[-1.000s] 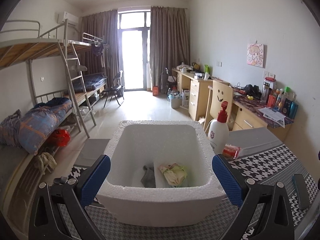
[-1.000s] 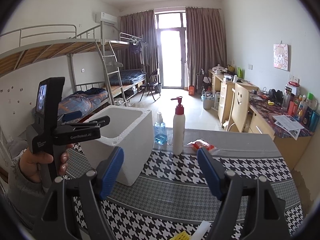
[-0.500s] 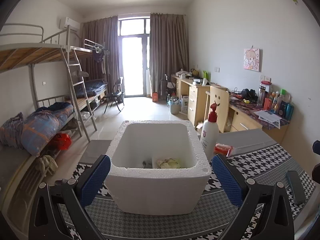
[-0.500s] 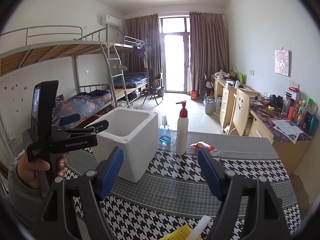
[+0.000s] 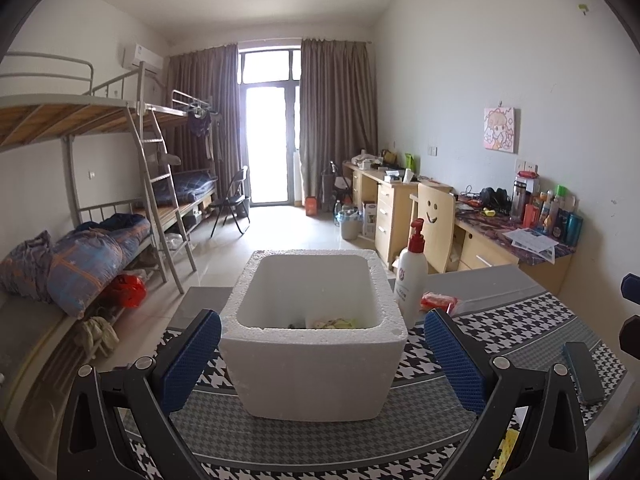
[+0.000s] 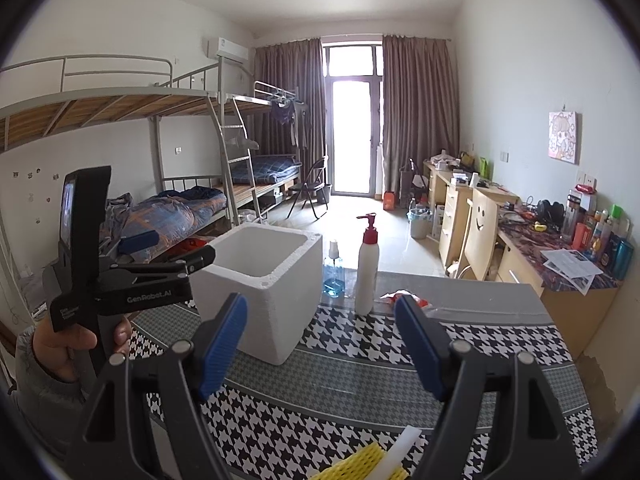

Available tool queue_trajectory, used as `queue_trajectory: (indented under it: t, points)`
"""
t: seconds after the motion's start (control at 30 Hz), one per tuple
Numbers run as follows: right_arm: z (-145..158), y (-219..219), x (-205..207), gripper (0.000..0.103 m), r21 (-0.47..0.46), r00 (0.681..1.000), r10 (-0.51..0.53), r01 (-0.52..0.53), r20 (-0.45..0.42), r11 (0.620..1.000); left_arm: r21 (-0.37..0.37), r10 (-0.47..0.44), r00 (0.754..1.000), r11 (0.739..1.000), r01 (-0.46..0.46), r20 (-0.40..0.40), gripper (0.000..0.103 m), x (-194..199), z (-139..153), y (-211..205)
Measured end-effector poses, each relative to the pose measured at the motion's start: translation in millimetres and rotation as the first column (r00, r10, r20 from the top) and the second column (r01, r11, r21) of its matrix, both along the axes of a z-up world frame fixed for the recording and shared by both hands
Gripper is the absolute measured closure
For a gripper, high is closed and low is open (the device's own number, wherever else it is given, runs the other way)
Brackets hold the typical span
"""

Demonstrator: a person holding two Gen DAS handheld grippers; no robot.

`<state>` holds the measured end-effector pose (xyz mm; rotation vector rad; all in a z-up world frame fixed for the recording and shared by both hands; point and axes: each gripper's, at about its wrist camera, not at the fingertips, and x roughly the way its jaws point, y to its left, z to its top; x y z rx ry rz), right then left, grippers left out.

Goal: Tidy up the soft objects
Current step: 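Withdraw both tools from the box back toward the yellow foam net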

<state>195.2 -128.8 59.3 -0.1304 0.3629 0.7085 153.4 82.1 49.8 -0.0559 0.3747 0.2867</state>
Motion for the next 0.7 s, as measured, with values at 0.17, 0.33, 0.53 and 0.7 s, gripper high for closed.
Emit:
queue_trajectory:
  t: [0.17,0.33,0.53,0.7]
  points:
    - [2,-4,-7,0.022,0.005,1.0,0.003,-0.004,0.017,1.0,0.001,-0.008,1.0,1.0,0.008,0.015,0.001,-11,3,-5]
    - [3,-7,-16,0.02,0.012,1.0,0.005,-0.005,0.031,1.0,0.008,-0.015,0.999,1.0,0.015,0.029,0.001,-21,7,-11]
    - [3,-12,-25,0.018,0.026,0.999,0.006,-0.007,0.041,1.0,0.02,-0.029,0.999,0.999,0.028,0.044,0.001,-35,7,-22]
    - [5,-16,-33,0.013,0.039,0.998,0.001,-0.004,0.057,0.999,0.024,-0.041,0.998,0.999,0.04,0.055,0.001,-48,8,-28]
